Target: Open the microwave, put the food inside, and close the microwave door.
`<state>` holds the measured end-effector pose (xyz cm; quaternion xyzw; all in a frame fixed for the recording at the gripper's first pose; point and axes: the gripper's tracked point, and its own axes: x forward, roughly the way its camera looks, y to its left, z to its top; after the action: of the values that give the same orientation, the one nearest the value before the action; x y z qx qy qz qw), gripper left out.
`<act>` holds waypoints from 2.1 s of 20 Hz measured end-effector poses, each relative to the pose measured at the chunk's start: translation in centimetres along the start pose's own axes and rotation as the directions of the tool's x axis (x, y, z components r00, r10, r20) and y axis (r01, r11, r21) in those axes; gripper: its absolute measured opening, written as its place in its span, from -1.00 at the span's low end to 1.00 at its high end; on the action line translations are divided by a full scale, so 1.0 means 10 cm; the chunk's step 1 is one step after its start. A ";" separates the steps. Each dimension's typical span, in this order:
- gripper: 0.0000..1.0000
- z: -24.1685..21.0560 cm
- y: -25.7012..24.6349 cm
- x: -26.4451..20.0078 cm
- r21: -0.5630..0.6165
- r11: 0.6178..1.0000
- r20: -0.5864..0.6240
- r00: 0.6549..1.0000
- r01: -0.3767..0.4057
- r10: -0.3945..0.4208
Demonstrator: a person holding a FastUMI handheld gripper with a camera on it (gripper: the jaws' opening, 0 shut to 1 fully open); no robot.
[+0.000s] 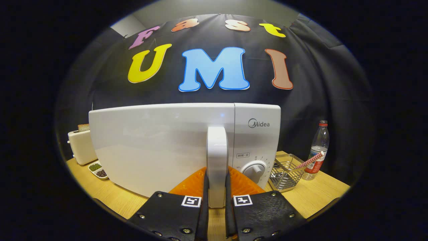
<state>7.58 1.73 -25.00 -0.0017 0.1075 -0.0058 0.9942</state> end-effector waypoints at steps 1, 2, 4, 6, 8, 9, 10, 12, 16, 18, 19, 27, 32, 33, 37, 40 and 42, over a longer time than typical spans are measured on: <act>-0.59 0.01 -0.01 0.01 0.002 1.000 -0.004 1.000 -0.005 0.005; -0.75 0.01 -0.01 0.01 0.001 1.000 -0.005 1.000 -0.012 0.012; -0.75 0.00 0.00 0.00 0.022 0.999 -0.022 0.999 -0.038 0.038; -0.75 -0.02 0.03 -0.08 0.061 0.996 -0.045 0.996 -0.069 0.072; -0.76 -0.03 0.06 -0.26 0.011 0.997 -0.019 0.997 -0.074 0.074; -0.75 -0.02 0.07 -0.38 -0.002 0.996 -0.011 0.996 -0.084 0.084; -0.76 -0.05 0.12 -0.50 0.012 0.995 -0.021 0.994 -0.103 0.103; -0.76 -0.07 0.21 -0.77 0.033 0.988 -0.039 0.987 -0.154 0.155; -0.77 -0.12 0.44 -1.23 0.051 0.966 -0.075 0.964 -0.252 0.255; -0.76 -0.14 0.55 -1.42 0.064 0.957 -0.079 0.954 -0.284 0.288; -0.76 -0.14 0.62 -1.52 0.073 0.951 -0.077 0.949 -0.300 0.305; -0.77 -0.19 1.30 -2.20 0.072 0.918 -0.063 0.917 -0.390 0.395; -0.78 -0.21 1.72 -2.46 0.042 0.935 -0.036 0.935 -0.352 0.353; -0.78 -0.21 1.83 -2.50 0.038 0.940 -0.023 0.940 -0.339 0.340; -0.78 -0.22 2.23 -2.65 0.021 0.963 0.026 0.963 -0.268 0.268; -0.78 -0.22 2.47 -2.71 -0.011 0.978 0.074 0.975 -0.211 0.211; -0.78 -0.23 2.60 -2.74 -0.008 0.986 0.094 0.981 -0.168 0.168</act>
<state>-19.39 28.08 -21.54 0.0073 0.0603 0.0783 0.9951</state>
